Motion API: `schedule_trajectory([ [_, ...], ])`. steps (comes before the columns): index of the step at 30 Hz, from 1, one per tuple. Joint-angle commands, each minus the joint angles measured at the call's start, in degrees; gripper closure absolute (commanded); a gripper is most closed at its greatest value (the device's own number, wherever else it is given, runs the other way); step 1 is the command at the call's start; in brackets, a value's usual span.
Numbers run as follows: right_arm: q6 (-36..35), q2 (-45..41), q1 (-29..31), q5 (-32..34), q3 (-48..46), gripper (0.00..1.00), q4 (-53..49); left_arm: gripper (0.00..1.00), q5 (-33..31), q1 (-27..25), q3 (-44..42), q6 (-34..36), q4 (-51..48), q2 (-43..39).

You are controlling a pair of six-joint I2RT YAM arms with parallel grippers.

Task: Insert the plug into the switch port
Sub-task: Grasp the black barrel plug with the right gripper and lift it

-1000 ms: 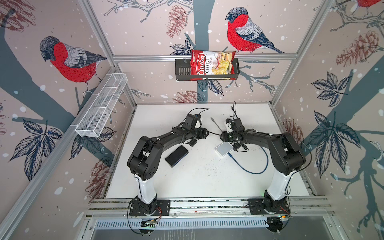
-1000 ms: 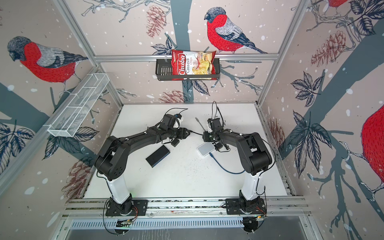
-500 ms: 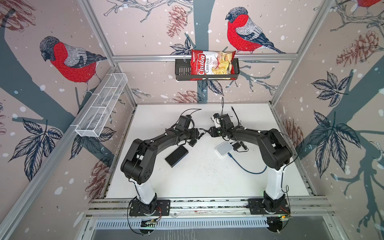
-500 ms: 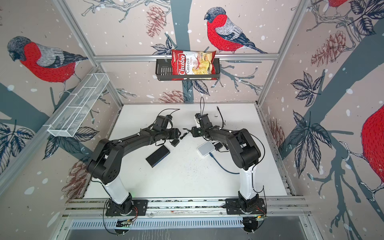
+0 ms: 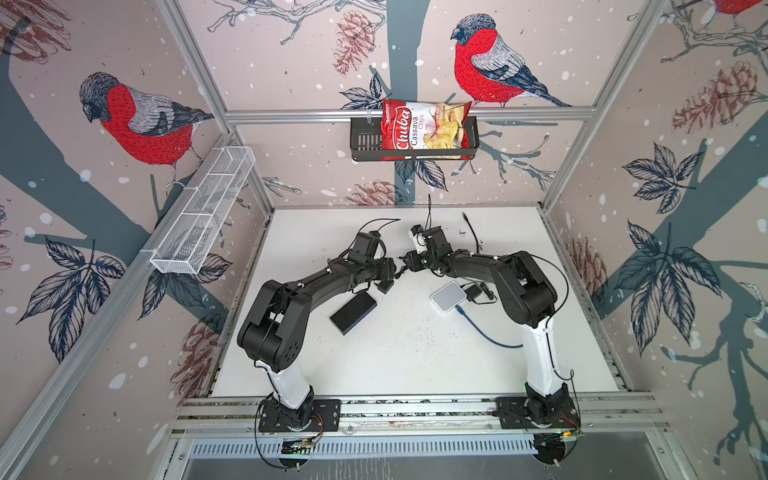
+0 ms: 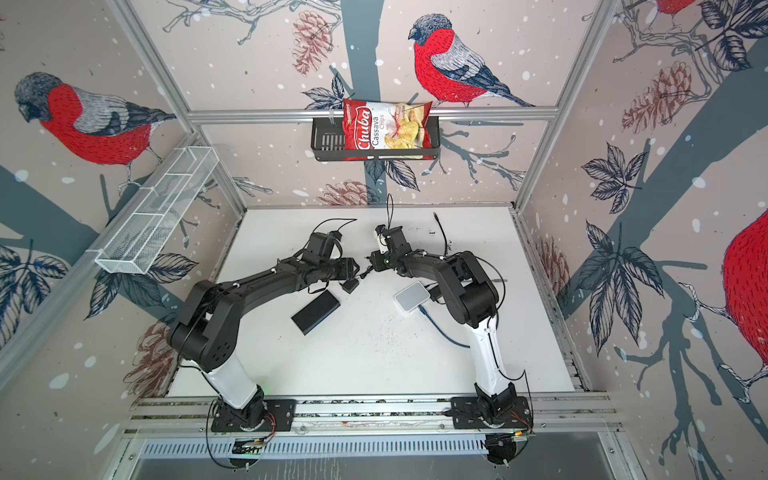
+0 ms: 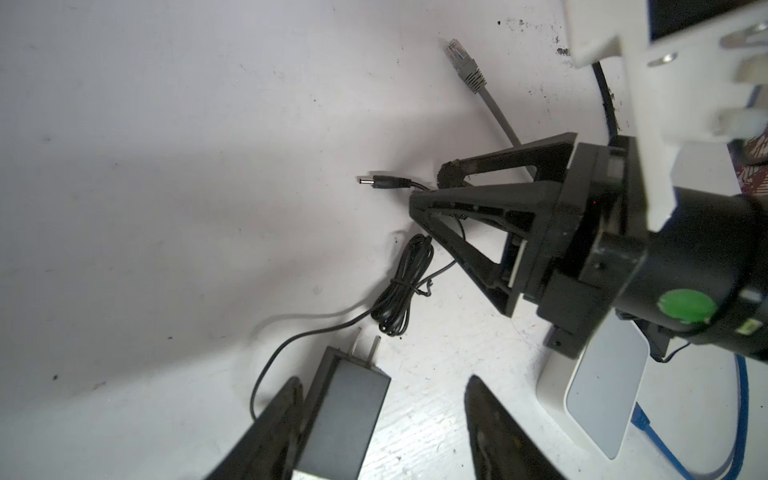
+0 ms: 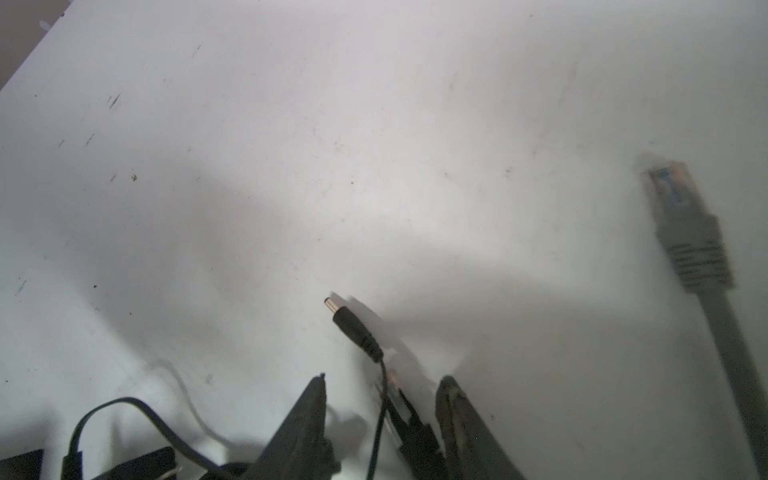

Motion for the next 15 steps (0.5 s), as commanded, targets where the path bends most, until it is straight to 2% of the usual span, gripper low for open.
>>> schedule_trajectory([
  [1,-3.2,0.8,0.6,1.2,0.8,0.56,-0.5,0.38,0.3,0.2,-0.3,0.4,0.8,-0.6],
  [6,-4.5,2.0,1.1,2.5,1.9,0.6,-1.4,0.38,0.7,0.4,-0.6,0.5,0.9,-0.7],
  [15,-6.4,2.5,1.3,1.3,1.5,0.83,0.1,0.38,1.1,0.6,-1.3,0.6,1.3,-0.7],
])
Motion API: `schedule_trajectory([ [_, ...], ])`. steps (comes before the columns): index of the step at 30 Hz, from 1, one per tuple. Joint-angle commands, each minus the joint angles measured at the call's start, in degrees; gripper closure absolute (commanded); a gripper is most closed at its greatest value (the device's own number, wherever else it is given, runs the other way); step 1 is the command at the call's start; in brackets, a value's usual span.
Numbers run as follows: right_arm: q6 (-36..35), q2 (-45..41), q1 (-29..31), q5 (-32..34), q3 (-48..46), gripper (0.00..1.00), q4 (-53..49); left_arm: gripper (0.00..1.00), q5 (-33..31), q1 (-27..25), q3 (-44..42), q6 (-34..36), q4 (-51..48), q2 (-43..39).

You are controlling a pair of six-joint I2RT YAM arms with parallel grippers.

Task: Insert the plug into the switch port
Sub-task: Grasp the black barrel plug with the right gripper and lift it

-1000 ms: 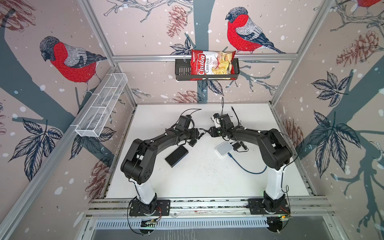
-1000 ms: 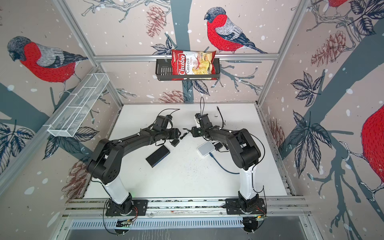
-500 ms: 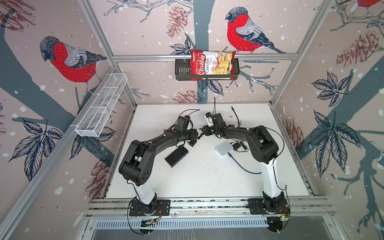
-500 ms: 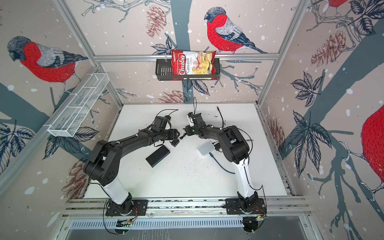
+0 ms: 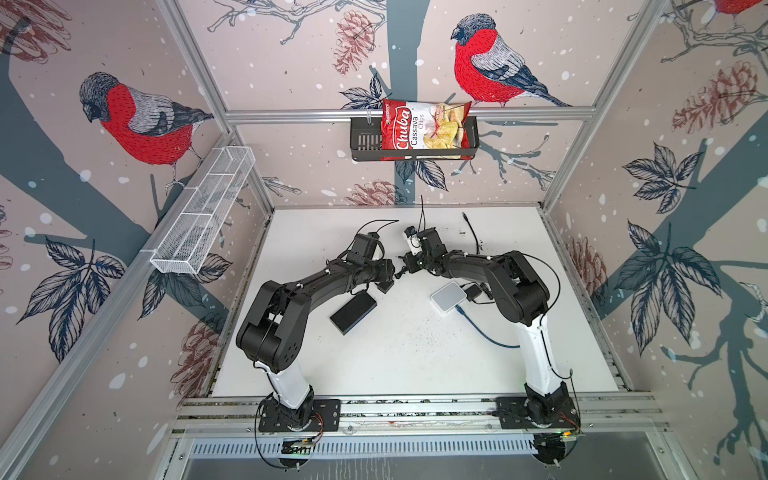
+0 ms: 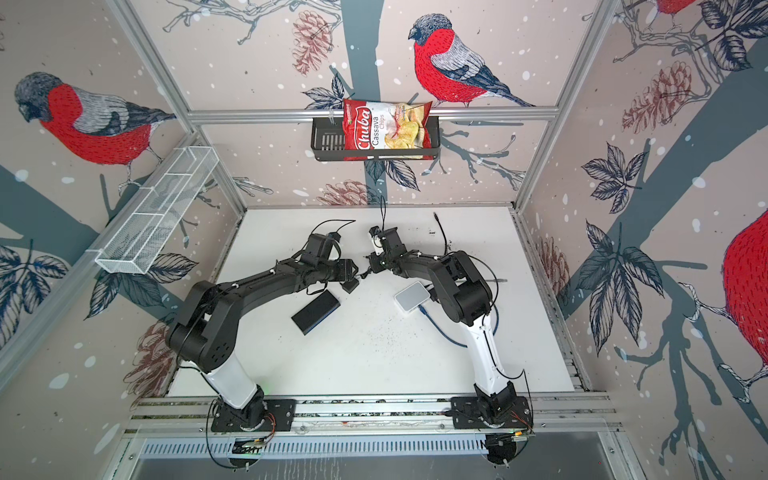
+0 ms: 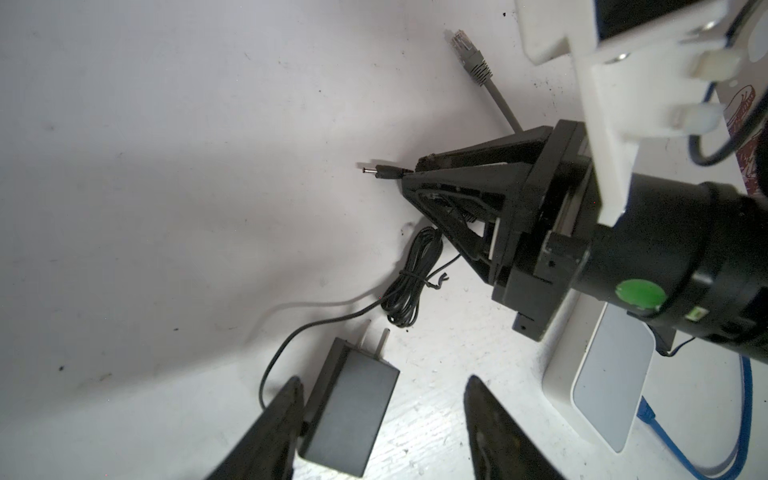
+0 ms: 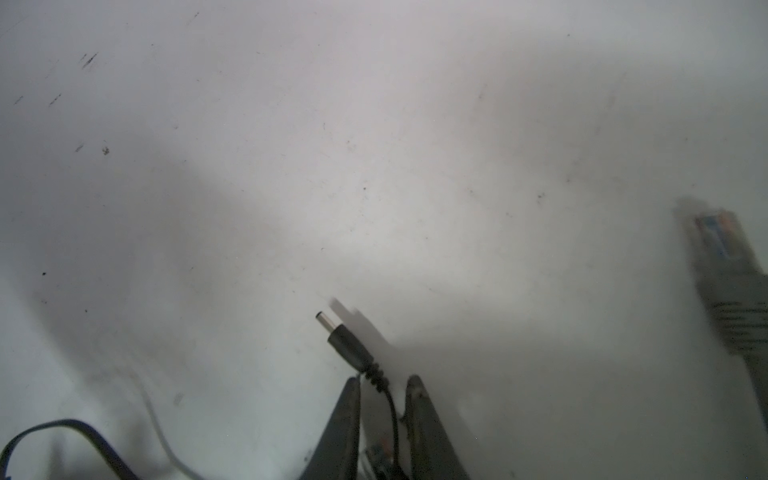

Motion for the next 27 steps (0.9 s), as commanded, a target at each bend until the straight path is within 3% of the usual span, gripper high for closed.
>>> schedule_trajectory([
  [1,-1.9,-0.5,0.4,-0.8,-1.4,0.85,0.3,0.38,0.6,0.2,-0.3,0.1,1.0,-0.4],
  [7,-4.0,-3.8,0.3,-2.9,-5.5,0.9,4.9,0.38,0.4,0.7,-0.5,0.0,1.3,-1.2],
  [22,-5.5,-11.9,0.2,-6.5,-13.6,0.91,13.5,0.38,2.5,1.5,-0.7,-2.0,3.7,-1.6],
  [27,-4.4,-16.7,0.7,-9.0,-20.0,0.93,16.9,0.38,6.0,1.6,-1.1,-4.0,6.2,-2.1],
])
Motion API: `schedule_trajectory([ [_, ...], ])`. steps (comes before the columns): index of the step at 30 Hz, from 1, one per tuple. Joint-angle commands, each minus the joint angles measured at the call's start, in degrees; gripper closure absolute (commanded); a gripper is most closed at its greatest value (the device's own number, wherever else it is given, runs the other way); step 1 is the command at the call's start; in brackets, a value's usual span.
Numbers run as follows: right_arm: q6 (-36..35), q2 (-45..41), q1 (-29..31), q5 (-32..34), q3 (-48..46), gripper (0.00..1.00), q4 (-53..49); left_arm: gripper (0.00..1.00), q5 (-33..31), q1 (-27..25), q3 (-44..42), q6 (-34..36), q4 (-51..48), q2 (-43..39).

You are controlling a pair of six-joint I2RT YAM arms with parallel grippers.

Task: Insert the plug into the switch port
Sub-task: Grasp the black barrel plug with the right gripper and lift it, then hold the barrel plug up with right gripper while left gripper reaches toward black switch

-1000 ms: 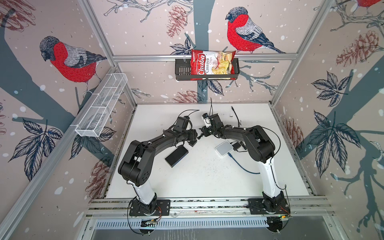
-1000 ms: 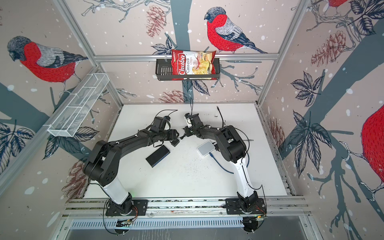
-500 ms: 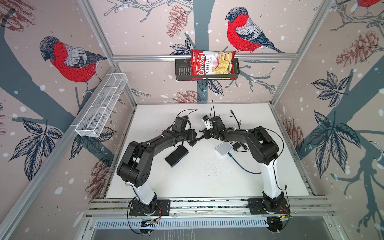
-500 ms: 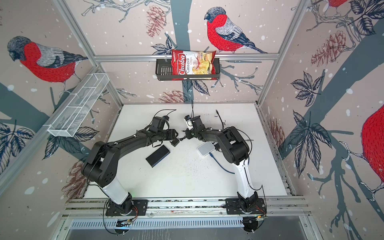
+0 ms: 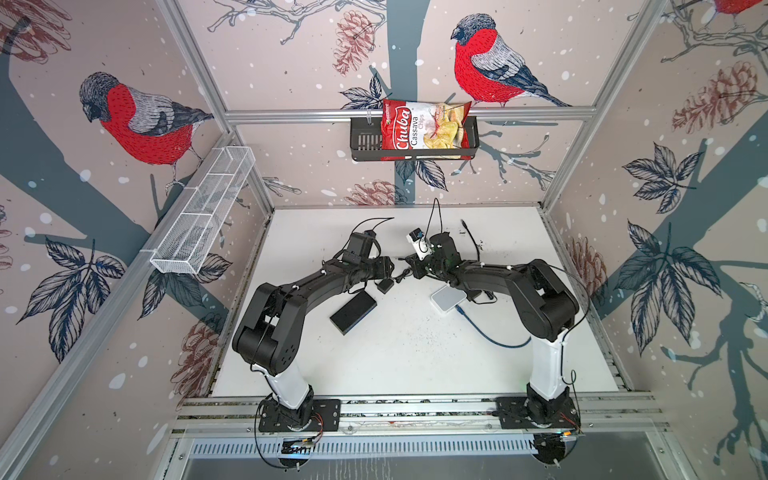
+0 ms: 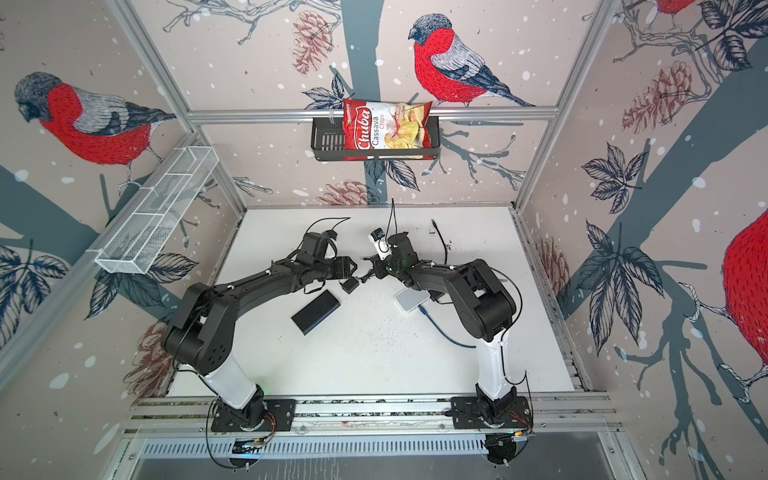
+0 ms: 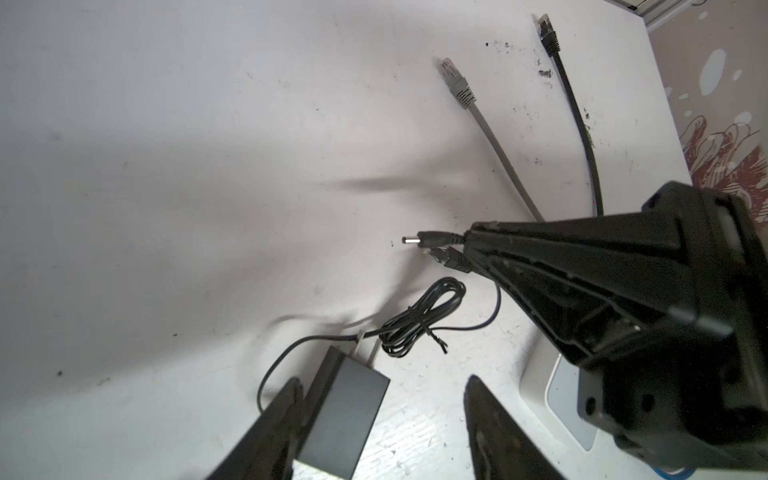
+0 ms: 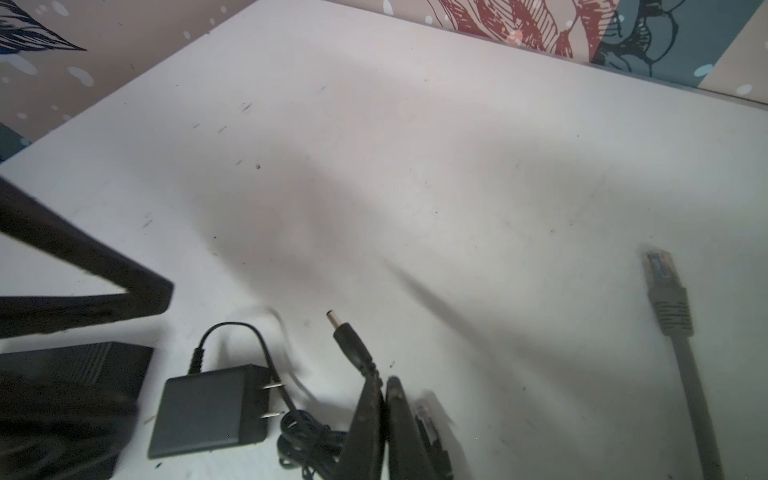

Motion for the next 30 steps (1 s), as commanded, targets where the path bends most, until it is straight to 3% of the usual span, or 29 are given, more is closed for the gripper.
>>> schedule_trajectory([
  [1,0.1,-2.7,0.6,-2.4,-3.2,0.93,4.3,0.38,3.8,0.1,-0.6,-2.1,4.6,-0.7],
  [12,3.5,-12.9,2.9,-3.9,-17.0,0.96,9.6,0.39,6.6,-1.5,-2.1,-4.2,4.7,-2.1],
  [18,6.1,-17.2,4.9,-1.2,-22.6,0.96,12.2,0.41,6.5,-4.6,-2.1,-5.9,4.9,-2.5],
  [30,8.4,-18.7,6.5,5.3,-24.0,0.96,13.9,0.63,8.0,-6.3,-4.7,-10.3,8.4,-1.9],
])
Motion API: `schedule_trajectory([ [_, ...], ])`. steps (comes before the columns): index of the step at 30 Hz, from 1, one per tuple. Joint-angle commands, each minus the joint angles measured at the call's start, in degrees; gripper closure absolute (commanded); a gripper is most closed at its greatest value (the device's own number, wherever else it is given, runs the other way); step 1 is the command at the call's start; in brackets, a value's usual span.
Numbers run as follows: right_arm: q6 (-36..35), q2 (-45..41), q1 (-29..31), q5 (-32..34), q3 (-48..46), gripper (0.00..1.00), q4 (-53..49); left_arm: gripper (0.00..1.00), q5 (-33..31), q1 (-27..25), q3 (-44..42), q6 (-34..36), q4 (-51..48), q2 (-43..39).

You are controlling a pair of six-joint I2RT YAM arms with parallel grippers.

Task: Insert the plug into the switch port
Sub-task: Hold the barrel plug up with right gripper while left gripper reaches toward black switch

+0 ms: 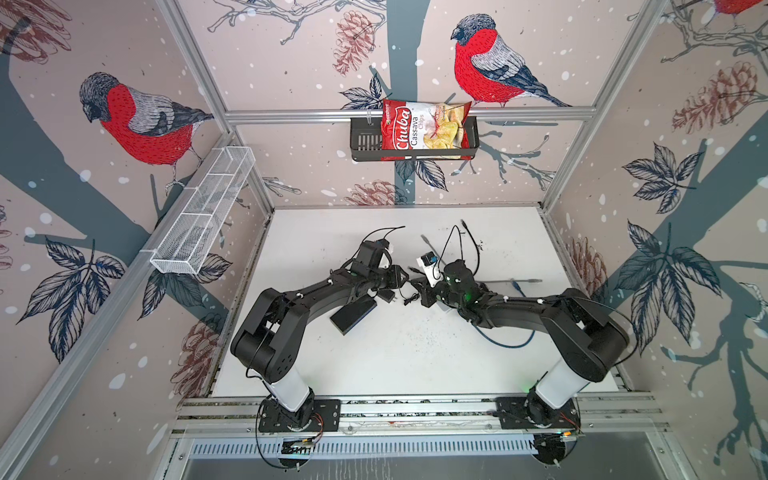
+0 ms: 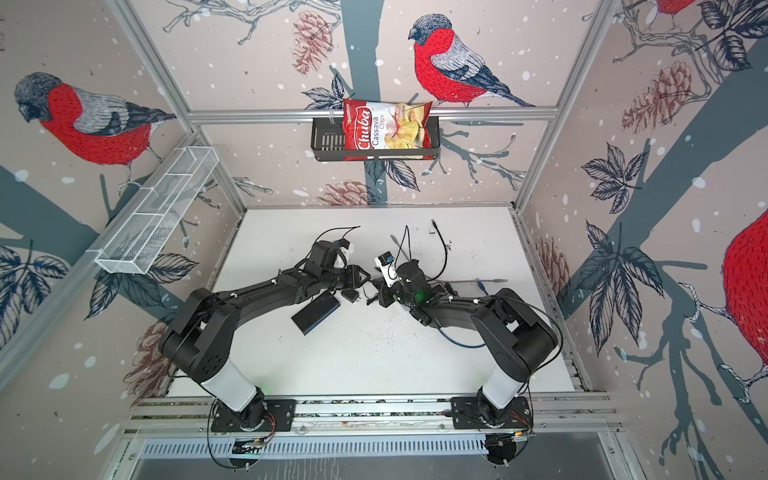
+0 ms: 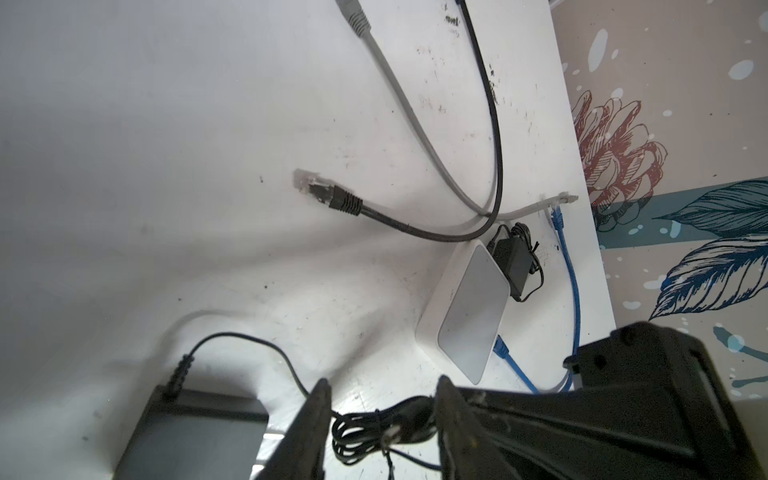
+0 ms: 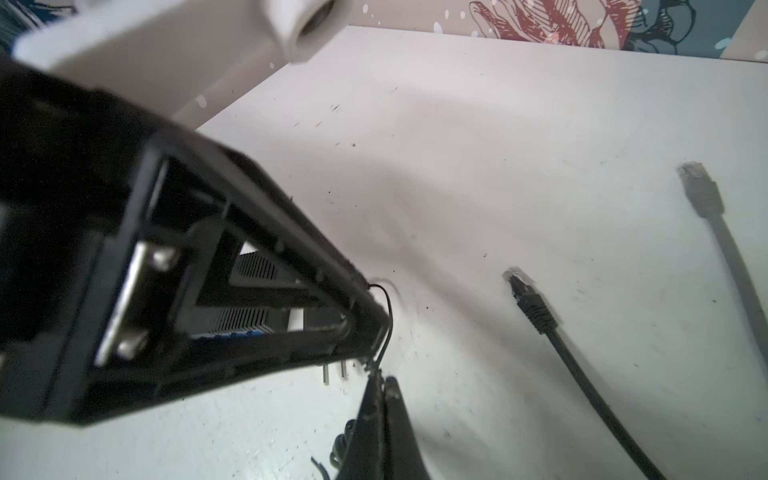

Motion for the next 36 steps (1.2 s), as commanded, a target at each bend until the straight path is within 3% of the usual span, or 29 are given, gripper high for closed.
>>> schedule_trajectory([
  [1,0.9,-0.5,0.3,1.9,-0.2,0.96,2.2,0.65,0.7,-0.1,-0.3,-1.3,3.6,0.1],
  [22,1.4,-0.6,1.4,2.7,-0.4,0.93,1.5,1.0,2.5,-0.2,-0.2,-2.5,7.5,1.5],
  [30,-1.6,0.1,0.9,0.0,-2.6,0.76,5.7,1.0,3.5,-0.3,-0.1,-1.9,7.1,1.9],
  [36,-2.2,1.8,0.9,-0.6,-2.4,0.74,7.9,1.0,4.0,-0.4,0.3,-1.7,6.7,1.6],
])
